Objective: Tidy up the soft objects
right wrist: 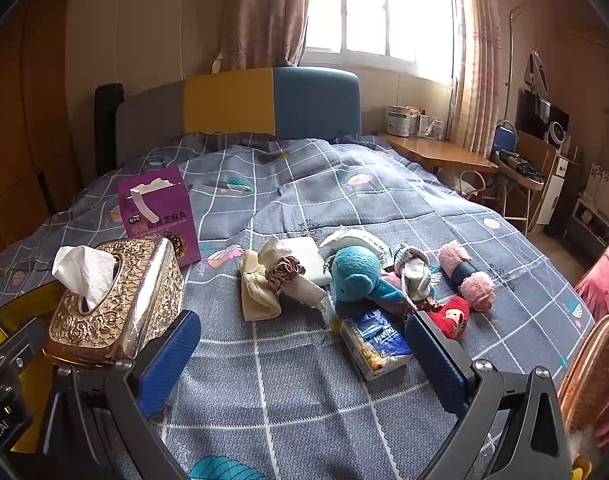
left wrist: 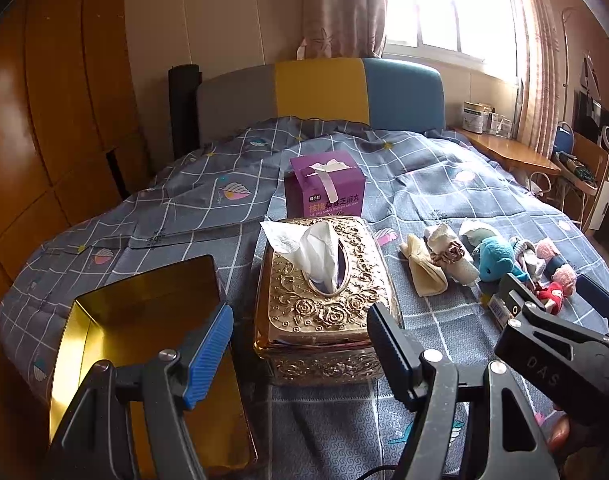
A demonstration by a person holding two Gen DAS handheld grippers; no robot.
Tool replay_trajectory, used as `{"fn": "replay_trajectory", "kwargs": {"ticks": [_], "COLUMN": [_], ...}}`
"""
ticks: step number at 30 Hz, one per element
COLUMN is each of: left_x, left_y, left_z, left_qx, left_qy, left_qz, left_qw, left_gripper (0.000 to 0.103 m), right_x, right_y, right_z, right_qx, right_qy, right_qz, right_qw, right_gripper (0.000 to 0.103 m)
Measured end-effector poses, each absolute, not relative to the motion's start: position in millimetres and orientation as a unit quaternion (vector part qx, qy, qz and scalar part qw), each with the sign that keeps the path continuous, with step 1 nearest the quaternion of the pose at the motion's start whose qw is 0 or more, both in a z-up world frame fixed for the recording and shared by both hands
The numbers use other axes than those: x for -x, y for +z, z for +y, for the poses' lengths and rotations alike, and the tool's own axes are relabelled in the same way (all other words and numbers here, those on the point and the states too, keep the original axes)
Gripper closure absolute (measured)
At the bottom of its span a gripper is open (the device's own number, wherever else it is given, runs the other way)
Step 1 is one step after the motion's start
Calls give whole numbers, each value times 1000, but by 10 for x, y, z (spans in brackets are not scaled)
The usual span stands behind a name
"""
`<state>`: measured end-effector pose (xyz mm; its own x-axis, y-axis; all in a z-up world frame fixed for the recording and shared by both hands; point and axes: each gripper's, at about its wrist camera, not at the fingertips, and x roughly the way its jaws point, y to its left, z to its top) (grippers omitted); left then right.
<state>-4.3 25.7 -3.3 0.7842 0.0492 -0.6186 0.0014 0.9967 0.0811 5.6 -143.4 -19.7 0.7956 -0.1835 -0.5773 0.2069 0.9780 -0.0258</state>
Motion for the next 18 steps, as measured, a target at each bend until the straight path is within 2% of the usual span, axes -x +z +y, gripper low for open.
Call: {"fn": "replay_trajectory", "kwargs": {"ticks": [18], "left_x": [71], "left_y": [12], "left_z": [257], "left_qx": [-42], "left_qy": [12], "left_qz": [326], "left_qw": [945], "left_gripper": [32], "right_x": [-46], "right_y": [-202], "right_z": [-1492], "right_qx": [-22], "right_qy": [-106], "right_qz": [302], "right_qw": [947], "right_gripper": [0]}}
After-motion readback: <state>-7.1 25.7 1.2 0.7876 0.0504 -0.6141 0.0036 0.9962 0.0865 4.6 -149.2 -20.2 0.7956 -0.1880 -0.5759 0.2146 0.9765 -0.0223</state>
